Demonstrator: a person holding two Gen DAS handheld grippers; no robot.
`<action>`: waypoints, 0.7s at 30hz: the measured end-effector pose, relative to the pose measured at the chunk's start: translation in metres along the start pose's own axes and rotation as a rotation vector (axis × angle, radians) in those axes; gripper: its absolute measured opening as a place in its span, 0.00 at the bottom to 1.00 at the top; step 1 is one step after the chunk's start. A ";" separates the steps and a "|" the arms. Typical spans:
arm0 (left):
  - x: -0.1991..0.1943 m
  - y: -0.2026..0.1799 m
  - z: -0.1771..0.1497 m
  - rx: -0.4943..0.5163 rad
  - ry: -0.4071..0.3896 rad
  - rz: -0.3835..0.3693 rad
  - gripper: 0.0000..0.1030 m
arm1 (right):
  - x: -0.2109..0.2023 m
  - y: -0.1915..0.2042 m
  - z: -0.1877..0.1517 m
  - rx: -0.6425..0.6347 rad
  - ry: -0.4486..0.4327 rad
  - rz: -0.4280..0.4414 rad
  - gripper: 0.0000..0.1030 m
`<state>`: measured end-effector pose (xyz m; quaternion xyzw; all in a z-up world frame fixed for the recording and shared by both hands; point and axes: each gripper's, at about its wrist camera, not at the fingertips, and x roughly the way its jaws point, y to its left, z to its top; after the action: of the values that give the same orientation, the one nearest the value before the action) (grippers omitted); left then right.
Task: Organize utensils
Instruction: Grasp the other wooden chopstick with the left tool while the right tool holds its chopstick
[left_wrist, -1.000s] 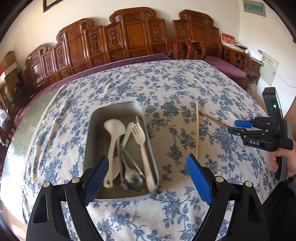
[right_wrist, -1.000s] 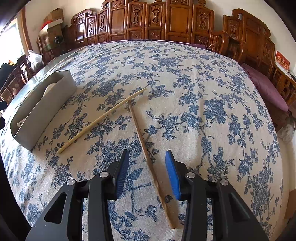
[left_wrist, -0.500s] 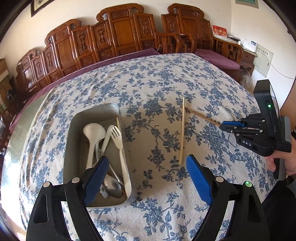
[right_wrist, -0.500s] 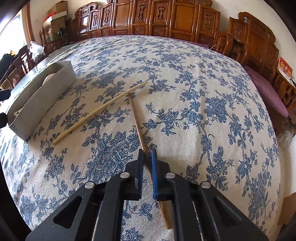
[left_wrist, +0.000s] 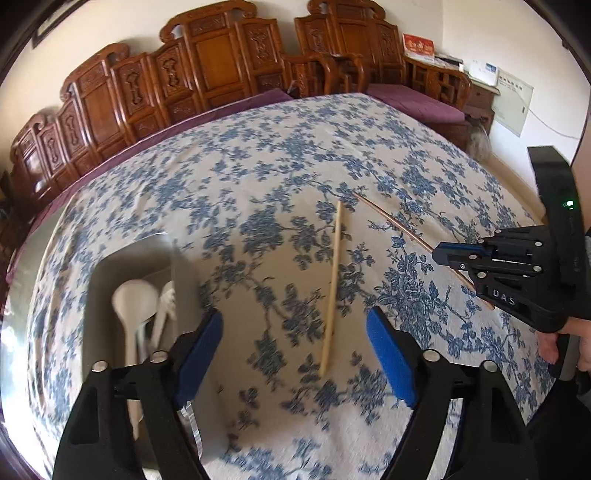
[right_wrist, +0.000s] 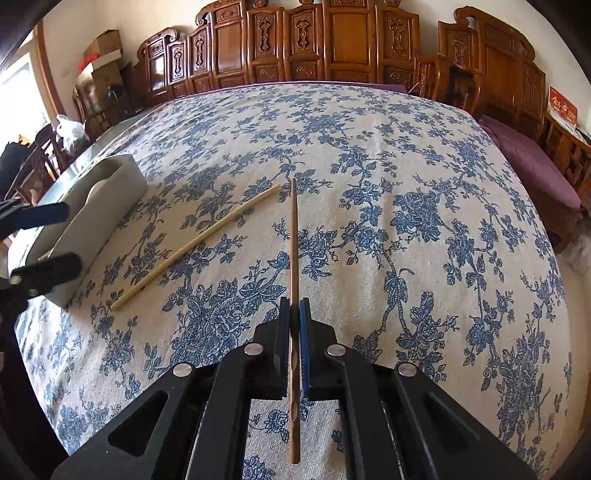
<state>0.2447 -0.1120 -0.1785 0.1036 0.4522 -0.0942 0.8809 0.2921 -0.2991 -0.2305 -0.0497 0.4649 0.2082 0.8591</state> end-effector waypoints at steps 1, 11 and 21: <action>0.006 -0.002 0.001 0.004 0.007 -0.005 0.70 | 0.000 0.000 0.000 -0.001 0.000 0.000 0.06; 0.051 -0.007 0.009 -0.033 0.082 -0.079 0.43 | 0.000 -0.003 -0.001 0.019 -0.004 -0.015 0.06; 0.065 -0.016 0.012 -0.026 0.091 -0.131 0.28 | 0.004 -0.003 -0.001 0.023 0.005 -0.023 0.06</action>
<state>0.2872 -0.1352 -0.2261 0.0663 0.4989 -0.1409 0.8525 0.2941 -0.3005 -0.2348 -0.0457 0.4689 0.1926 0.8608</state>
